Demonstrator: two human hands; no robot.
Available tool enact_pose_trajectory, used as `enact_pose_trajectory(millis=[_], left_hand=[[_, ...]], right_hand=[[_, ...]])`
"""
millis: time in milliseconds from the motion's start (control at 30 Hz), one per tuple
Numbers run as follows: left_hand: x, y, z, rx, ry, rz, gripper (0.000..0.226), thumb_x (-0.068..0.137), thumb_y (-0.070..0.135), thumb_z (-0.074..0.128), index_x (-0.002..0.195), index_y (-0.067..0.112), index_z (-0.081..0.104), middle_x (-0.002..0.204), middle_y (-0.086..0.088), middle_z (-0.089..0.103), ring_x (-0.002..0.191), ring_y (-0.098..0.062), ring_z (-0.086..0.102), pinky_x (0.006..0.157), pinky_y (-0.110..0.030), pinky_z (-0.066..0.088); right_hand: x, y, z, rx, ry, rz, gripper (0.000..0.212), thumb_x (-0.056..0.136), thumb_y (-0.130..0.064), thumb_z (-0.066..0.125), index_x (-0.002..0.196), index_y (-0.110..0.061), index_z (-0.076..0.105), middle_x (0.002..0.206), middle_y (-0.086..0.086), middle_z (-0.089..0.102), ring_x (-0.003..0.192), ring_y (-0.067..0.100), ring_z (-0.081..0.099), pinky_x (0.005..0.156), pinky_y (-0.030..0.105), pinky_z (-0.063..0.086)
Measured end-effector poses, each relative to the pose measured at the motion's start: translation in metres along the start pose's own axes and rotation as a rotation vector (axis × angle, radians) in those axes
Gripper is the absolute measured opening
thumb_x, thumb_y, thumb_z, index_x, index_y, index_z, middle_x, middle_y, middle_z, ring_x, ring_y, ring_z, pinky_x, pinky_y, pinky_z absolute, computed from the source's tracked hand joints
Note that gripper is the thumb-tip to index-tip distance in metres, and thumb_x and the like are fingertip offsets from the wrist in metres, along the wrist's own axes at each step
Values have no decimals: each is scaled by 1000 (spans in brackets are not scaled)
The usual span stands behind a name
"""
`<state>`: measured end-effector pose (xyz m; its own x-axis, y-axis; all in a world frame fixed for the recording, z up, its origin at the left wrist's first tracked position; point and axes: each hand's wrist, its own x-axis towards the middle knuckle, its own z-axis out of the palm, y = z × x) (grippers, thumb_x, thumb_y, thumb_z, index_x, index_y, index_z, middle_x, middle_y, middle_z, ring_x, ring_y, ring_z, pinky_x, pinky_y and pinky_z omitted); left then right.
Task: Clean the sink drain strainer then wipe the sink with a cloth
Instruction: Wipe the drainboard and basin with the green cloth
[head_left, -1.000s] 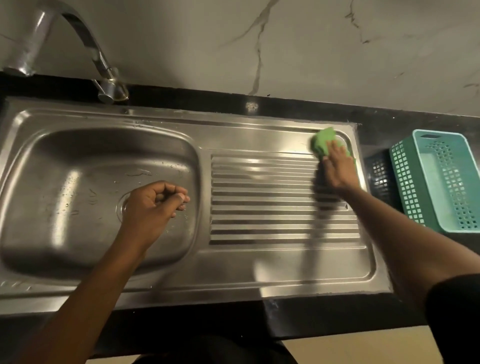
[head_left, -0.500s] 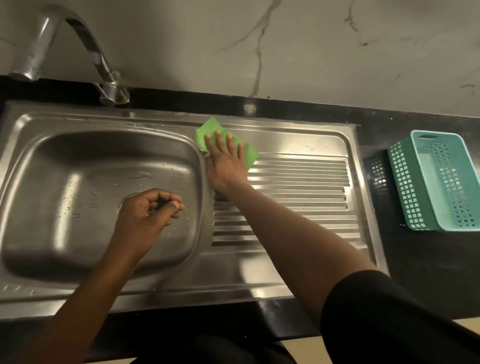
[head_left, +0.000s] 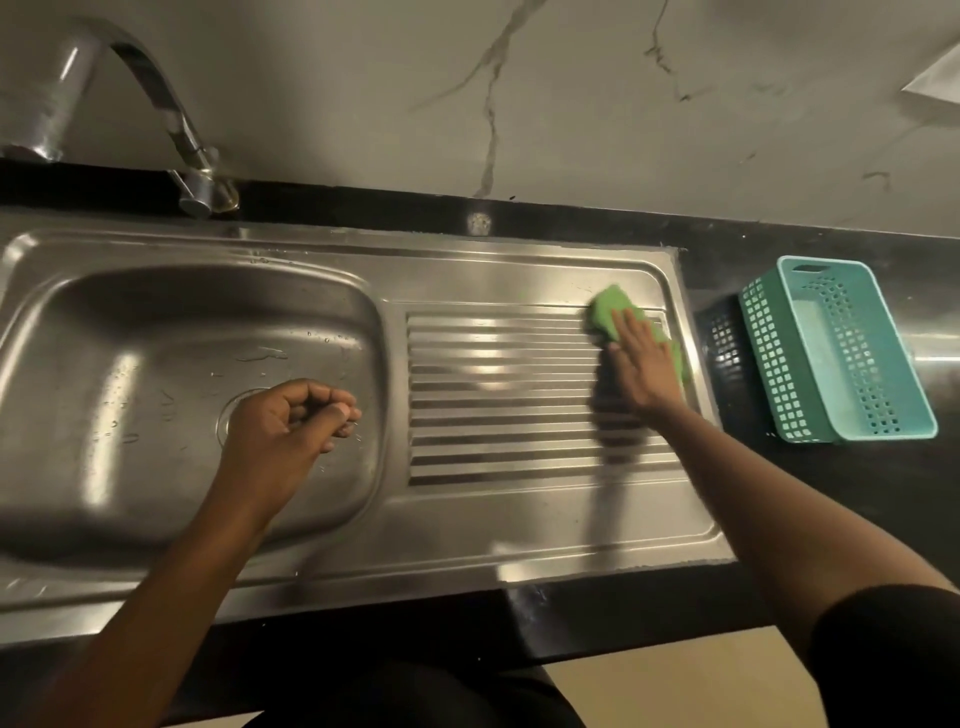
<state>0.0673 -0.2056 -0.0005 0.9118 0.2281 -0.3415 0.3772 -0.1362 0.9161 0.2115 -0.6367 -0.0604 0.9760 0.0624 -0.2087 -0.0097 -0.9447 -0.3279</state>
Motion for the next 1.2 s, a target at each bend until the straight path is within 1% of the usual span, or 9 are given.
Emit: enact_pose_trajectory(millis=[133, 200, 433, 533, 667, 800, 900, 1033, 1200], left_hand=[[-5, -6, -7, -26, 8, -2, 15, 96, 6, 71, 95, 19, 80, 89, 0, 83, 85, -22, 79, 73, -32, 59], [-8, -7, -11, -25, 10, 3, 15, 96, 5, 70, 95, 17, 79, 89, 0, 83, 85, -22, 79, 73, -32, 60], [-20, -4, -30, -21, 7, 22, 14, 96, 4, 70, 96, 14, 79, 87, -2, 82, 86, -27, 78, 79, -42, 61], [-25, -5, -35, -18, -6, 31, 14, 96, 4, 70, 95, 15, 79, 87, -2, 82, 86, -28, 79, 76, -39, 61], [-29, -8, -42, 8, -29, 66, 16, 96, 5, 71, 94, 18, 80, 86, -1, 82, 84, -25, 79, 76, -39, 61], [-31, -13, -48, 10, -31, 78, 17, 95, 6, 72, 91, 21, 80, 87, -1, 82, 82, -23, 79, 74, -38, 60], [-35, -16, -50, -1, -40, 78, 20, 94, 10, 74, 91, 29, 81, 88, 0, 83, 83, -22, 79, 73, -36, 59], [-44, -18, -47, -31, -15, 76, 15, 90, 17, 75, 91, 30, 81, 88, -1, 83, 84, -25, 80, 74, -36, 59], [-61, -18, -41, -26, 26, 58, 21, 94, 9, 75, 91, 28, 82, 87, -2, 83, 83, -22, 80, 74, -36, 60]], right_hand=[[2, -19, 12, 79, 68, 279, 54, 112, -36, 27, 166, -30, 21, 175, 1, 7, 162, 27, 1, 129, 56, -5], [1, -57, 31, 56, 96, 288, 56, 111, -37, 29, 166, -30, 20, 175, 3, 7, 162, 30, 2, 128, 58, -4], [-45, -212, 104, 10, -43, -167, 58, 108, -41, 31, 165, -35, 22, 175, -3, 13, 162, 28, 5, 128, 55, -5], [-57, -249, 114, -7, -136, -308, 56, 109, -35, 35, 164, -33, 25, 174, -3, 13, 162, 25, 3, 129, 52, -5], [-77, -254, 113, -94, -235, -505, 55, 110, -32, 38, 164, -28, 28, 173, -3, 21, 162, 19, 7, 130, 47, -3], [-93, -202, 90, -52, -280, -651, 55, 111, -27, 42, 164, -25, 28, 173, -4, 20, 161, 19, 9, 131, 42, -2], [-101, -154, 75, -40, -231, -534, 56, 112, -30, 38, 166, -29, 21, 173, -9, 14, 162, 16, 4, 131, 40, 0], [-113, -73, 46, 14, -125, -258, 55, 112, -34, 33, 165, -28, 22, 172, -8, 13, 162, 19, 5, 130, 49, 6], [-122, -36, 40, 74, -9, 48, 59, 109, -41, 24, 166, -28, 19, 174, -3, 8, 162, 25, 0, 130, 53, -4]])
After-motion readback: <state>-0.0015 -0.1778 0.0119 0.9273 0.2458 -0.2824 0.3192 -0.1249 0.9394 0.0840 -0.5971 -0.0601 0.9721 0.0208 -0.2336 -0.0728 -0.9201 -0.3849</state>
